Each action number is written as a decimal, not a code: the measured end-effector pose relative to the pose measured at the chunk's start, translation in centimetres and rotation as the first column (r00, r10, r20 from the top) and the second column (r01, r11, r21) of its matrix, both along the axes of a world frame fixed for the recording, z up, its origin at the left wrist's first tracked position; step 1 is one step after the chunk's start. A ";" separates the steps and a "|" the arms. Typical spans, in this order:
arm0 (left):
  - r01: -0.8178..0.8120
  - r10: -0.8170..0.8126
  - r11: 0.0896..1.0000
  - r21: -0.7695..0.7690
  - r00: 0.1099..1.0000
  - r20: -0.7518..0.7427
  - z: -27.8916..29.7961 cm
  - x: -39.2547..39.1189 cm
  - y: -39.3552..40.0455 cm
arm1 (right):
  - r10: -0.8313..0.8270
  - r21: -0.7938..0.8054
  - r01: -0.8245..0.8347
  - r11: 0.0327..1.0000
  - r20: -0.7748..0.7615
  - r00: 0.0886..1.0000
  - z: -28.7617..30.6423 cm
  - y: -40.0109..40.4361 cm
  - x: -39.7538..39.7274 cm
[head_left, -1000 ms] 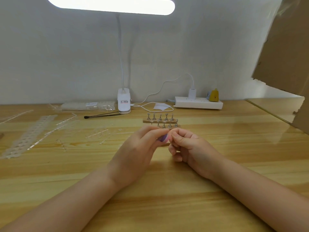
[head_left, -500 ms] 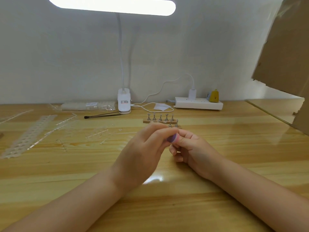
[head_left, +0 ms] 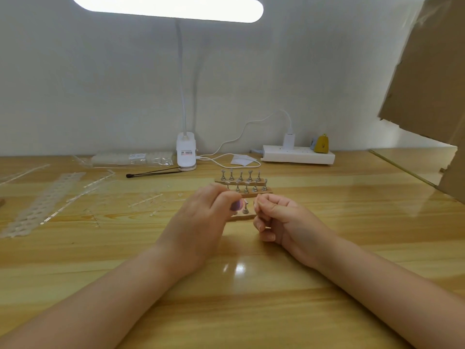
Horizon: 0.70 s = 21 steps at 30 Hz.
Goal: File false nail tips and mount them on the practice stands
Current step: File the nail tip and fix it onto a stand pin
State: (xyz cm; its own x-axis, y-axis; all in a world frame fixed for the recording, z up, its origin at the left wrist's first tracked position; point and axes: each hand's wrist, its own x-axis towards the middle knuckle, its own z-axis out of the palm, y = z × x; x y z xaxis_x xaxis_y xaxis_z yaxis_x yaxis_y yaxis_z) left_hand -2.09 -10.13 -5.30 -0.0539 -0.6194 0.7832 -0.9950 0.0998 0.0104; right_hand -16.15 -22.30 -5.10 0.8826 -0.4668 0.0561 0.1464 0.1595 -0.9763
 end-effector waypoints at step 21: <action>0.088 -0.034 0.981 -0.176 0.958 0.286 1.2 -0.6 0.4 | 0.033 -0.005 -0.033 0.999 -0.054 0.998 0.0 -0.5 0.1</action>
